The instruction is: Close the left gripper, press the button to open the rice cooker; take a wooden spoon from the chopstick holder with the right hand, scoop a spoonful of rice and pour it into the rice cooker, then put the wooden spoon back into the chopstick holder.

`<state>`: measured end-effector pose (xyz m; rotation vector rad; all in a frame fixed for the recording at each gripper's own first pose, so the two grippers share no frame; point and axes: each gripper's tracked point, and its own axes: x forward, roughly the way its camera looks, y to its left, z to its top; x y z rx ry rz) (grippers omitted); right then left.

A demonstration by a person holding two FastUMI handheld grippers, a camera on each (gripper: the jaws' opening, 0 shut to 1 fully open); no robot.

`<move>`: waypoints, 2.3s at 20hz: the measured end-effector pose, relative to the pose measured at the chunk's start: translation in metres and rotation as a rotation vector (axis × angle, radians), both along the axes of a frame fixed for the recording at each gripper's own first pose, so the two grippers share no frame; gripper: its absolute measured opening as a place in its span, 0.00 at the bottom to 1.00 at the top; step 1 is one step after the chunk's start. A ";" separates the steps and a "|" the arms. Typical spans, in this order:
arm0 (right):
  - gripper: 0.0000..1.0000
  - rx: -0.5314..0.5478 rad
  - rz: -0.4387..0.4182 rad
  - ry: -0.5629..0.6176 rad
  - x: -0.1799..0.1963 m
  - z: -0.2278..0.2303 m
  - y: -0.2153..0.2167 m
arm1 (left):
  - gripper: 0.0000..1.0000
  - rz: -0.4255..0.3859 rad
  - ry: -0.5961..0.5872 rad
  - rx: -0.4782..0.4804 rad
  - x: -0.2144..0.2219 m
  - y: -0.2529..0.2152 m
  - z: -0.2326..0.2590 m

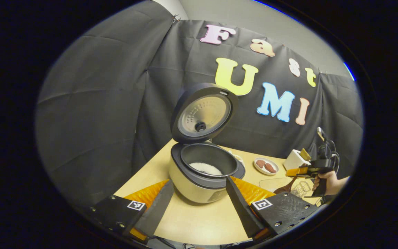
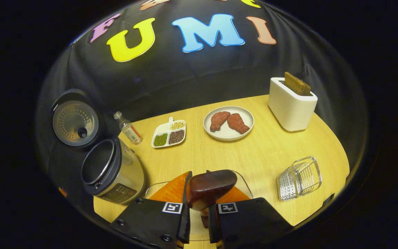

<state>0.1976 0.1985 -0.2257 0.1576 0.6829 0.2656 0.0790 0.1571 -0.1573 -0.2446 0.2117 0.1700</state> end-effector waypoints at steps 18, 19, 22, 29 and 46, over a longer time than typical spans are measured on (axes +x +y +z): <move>0.23 0.373 -0.109 0.194 -0.026 0.009 0.032 | 0.96 -0.015 -0.042 0.024 -0.004 -0.009 0.022; 0.23 0.389 -0.133 0.192 -0.023 0.011 0.024 | 0.95 -0.016 -0.042 0.029 -0.005 -0.010 0.023; 0.23 0.460 -0.214 0.177 -0.013 0.025 0.003 | 0.96 -0.016 -0.038 0.045 -0.006 -0.010 0.021; 0.21 0.646 -0.374 0.179 0.011 0.053 -0.042 | 0.96 0.001 -0.050 0.071 -0.002 -0.003 0.030; 0.23 0.975 -0.267 0.219 0.038 0.156 0.006 | 0.96 0.066 -0.041 0.052 -0.017 0.011 0.018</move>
